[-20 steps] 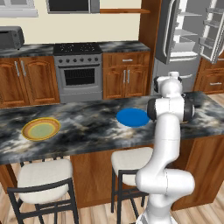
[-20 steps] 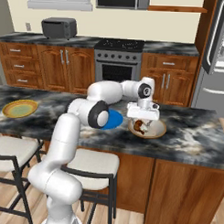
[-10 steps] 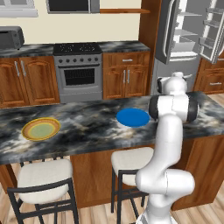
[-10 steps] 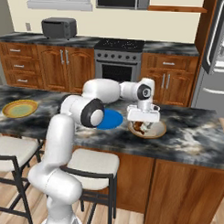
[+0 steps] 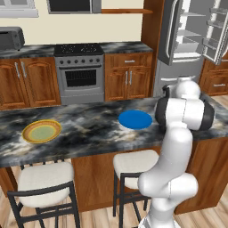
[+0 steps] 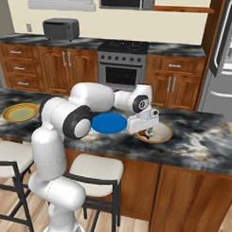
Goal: Pick the chicken drumstick and garlic from their plates and place them in the bowl. Then put the bowl in the fridge.
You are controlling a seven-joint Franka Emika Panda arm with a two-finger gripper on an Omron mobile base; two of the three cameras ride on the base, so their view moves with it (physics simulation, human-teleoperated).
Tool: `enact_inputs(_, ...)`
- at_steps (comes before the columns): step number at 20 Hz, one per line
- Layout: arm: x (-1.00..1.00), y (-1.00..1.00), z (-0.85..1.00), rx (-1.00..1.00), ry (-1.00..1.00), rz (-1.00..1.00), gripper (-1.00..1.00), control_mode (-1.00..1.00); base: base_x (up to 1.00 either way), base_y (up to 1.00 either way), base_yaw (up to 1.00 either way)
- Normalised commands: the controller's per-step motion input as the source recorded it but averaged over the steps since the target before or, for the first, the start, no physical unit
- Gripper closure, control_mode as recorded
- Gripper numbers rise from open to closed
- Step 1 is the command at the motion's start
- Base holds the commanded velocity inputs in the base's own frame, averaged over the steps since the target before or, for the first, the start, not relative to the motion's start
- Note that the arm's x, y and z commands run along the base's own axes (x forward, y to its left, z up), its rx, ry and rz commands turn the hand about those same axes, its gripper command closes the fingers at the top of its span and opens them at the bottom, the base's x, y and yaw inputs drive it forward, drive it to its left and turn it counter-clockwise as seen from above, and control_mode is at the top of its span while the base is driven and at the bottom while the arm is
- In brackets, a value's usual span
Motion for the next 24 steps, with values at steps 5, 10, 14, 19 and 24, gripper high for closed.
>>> enact_inputs(5, -0.16, -0.11, 0.12, 0.17, -0.11, 0.12, -1.00, -1.00, 0.00, 0.00, 0.00)
enact_inputs(10, -0.15, -0.19, 0.06, 0.15, -0.11, 0.29, -1.00, -1.00, 0.00, 0.00, 0.00)
enact_inputs(14, -0.05, -0.19, 0.00, 0.11, -0.17, 0.33, -1.00, -1.00, 0.00, 0.00, 0.00)
enact_inputs(19, -0.01, -0.21, 0.01, 0.07, -0.17, 0.34, -1.00, -1.00, 0.00, 0.00, 0.00)
enact_inputs(24, 0.05, -0.12, -0.01, 0.08, -0.16, 0.29, -1.00, -1.00, 0.00, 0.00, 0.00)
